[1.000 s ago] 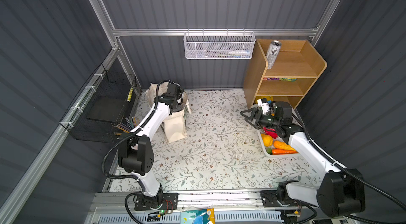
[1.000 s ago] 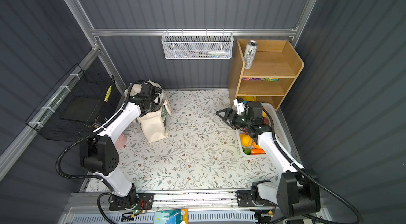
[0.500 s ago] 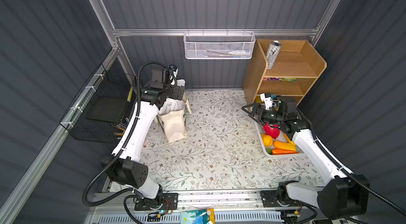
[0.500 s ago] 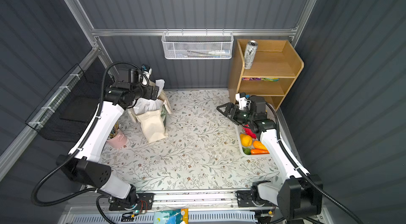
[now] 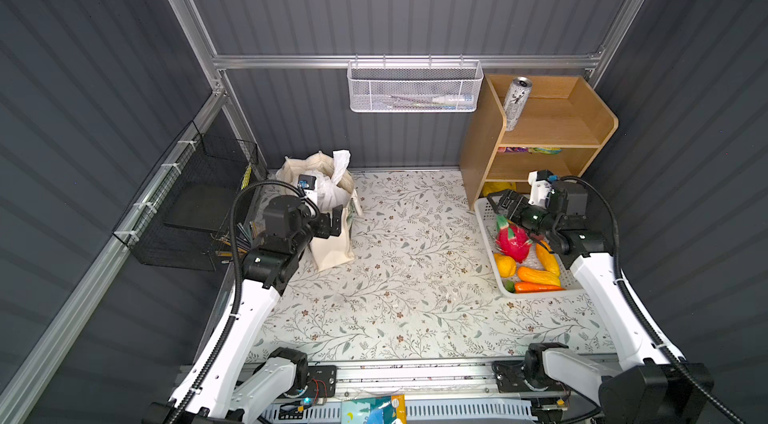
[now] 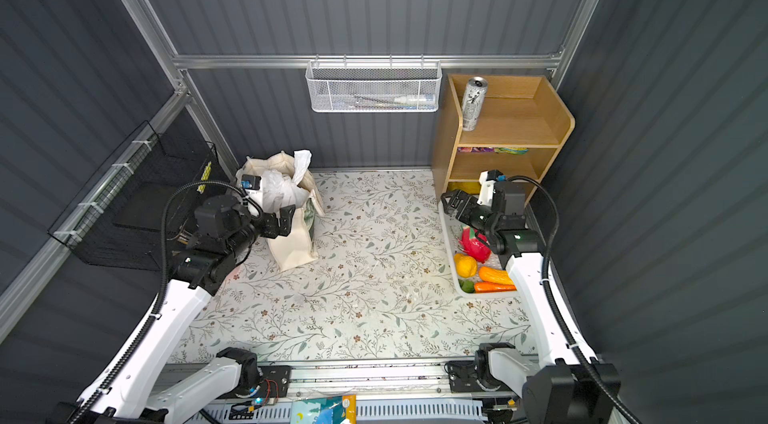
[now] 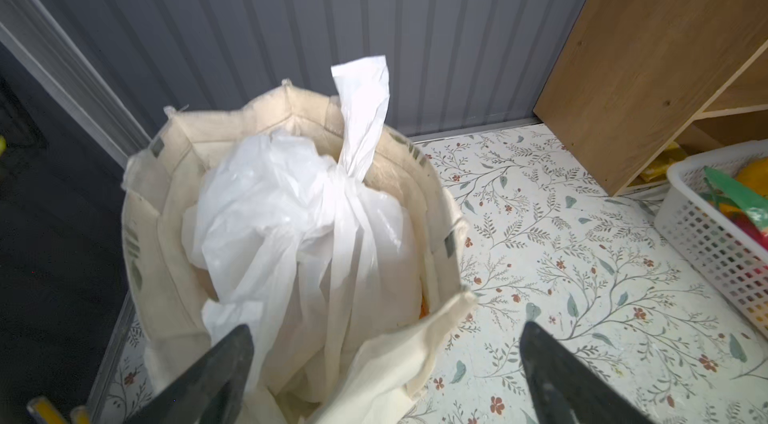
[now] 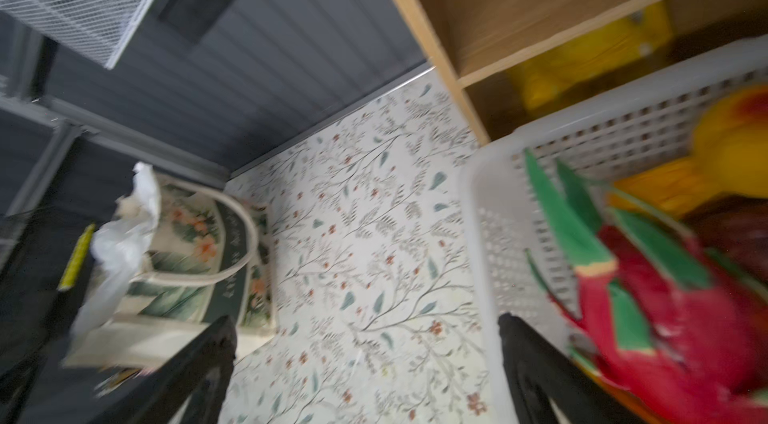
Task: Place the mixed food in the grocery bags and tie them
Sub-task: 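Release the bag and pull the left gripper back toward the robot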
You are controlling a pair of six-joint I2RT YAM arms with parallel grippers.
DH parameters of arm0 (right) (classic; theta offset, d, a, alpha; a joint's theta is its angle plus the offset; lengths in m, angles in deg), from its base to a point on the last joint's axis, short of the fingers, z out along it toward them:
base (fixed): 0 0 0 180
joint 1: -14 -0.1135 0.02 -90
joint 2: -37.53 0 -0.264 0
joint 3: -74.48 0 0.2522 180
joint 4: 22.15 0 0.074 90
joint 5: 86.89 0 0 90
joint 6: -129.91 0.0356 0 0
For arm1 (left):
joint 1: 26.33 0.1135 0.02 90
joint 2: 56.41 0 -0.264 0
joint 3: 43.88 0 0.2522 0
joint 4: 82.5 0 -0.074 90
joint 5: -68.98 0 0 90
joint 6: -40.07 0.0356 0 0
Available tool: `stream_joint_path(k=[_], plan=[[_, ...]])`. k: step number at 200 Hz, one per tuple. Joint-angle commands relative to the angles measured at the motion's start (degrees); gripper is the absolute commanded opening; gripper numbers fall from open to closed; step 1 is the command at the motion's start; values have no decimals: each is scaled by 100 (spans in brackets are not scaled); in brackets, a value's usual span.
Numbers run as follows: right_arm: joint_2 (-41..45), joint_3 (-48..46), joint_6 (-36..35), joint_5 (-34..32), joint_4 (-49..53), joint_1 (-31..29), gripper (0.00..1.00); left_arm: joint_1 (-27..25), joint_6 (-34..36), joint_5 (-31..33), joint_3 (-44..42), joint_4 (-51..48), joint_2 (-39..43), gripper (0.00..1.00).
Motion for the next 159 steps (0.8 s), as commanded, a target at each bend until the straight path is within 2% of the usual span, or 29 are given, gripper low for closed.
stream_joint_path(k=[1,16,38,53,70,98,115,120,129,139,159], plan=[[201,-602,-757,-1859,-413,10,99,24,-229,590,-853,1082,479,100],[291,-1185,-1121,-2335,-1128,20,99,24,-256,1039,-1460,1526,706,100],[239,-1717,-1278,-2492,-1824,20,99,24,-292,1743,-2183,2033,615,100],[63,-1995,-1319,-2453,-2176,13,99,24,-47,1927,-2847,3149,329,100],[-188,-2484,-1522,-2447,-3019,2,99,24,19,2336,-3349,4290,-296,100],[-780,-3127,-2058,-2693,-4616,-24,99,24,387,2293,-3638,5778,-1753,100],[-1193,-3479,-2329,-2731,-5731,-24,99,44,478,2253,-3914,7267,-2631,100],[-1268,-3419,-2427,-2713,-5634,-32,99,41,586,2244,-3917,7629,-2831,100],[-1338,-3256,-2650,-2556,-5437,-43,99,63,587,2170,-3809,7762,-3064,100],[-1526,-3386,-2859,-2600,-6038,-49,99,106,635,2111,-3614,7744,-3302,100],[-1831,-3773,-2709,-2590,-7166,102,99,222,692,1934,-3433,8001,-3852,100]])
